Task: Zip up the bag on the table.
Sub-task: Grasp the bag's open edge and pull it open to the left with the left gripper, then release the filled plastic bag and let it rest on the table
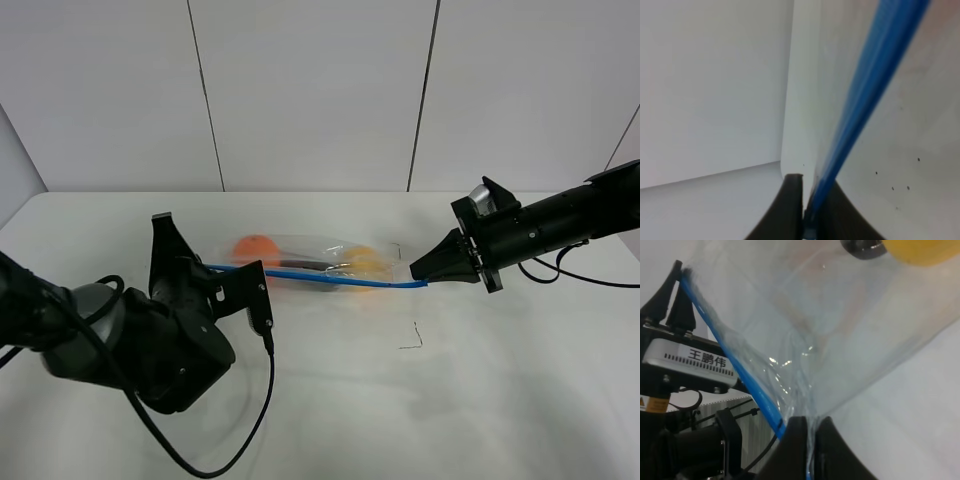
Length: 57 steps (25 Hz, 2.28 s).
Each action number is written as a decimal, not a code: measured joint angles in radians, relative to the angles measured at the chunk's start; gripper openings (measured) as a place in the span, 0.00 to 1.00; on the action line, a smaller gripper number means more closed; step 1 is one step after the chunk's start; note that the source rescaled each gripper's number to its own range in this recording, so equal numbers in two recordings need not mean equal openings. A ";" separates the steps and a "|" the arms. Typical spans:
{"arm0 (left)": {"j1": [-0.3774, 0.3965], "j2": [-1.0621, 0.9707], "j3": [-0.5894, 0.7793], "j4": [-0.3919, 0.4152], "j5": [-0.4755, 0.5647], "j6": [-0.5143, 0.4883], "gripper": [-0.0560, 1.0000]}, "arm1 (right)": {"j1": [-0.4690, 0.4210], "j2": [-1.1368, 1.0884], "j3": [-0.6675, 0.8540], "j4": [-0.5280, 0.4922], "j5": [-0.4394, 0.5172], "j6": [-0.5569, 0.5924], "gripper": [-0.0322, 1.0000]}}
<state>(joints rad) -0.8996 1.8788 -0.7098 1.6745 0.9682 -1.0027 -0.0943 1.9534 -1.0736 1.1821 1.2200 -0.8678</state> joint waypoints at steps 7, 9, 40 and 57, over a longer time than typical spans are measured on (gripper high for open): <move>0.013 -0.085 0.001 0.022 -0.033 -0.038 0.66 | -0.002 0.000 0.000 -0.012 -0.003 -0.001 0.03; 0.013 -0.090 0.001 0.034 -0.024 -0.043 0.70 | -0.002 0.000 0.000 -0.012 -0.003 -0.001 0.03; 0.013 -0.100 0.001 -0.102 0.131 -0.016 1.00 | -0.002 0.000 0.000 -0.019 -0.004 -0.001 0.03; 0.088 -0.316 -0.270 -0.440 -0.066 0.258 1.00 | -0.002 0.000 0.000 -0.025 -0.004 -0.007 0.03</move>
<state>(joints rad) -0.8120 1.5627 -0.9794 1.2346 0.9019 -0.7445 -0.0961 1.9534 -1.0736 1.1574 1.2162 -0.8752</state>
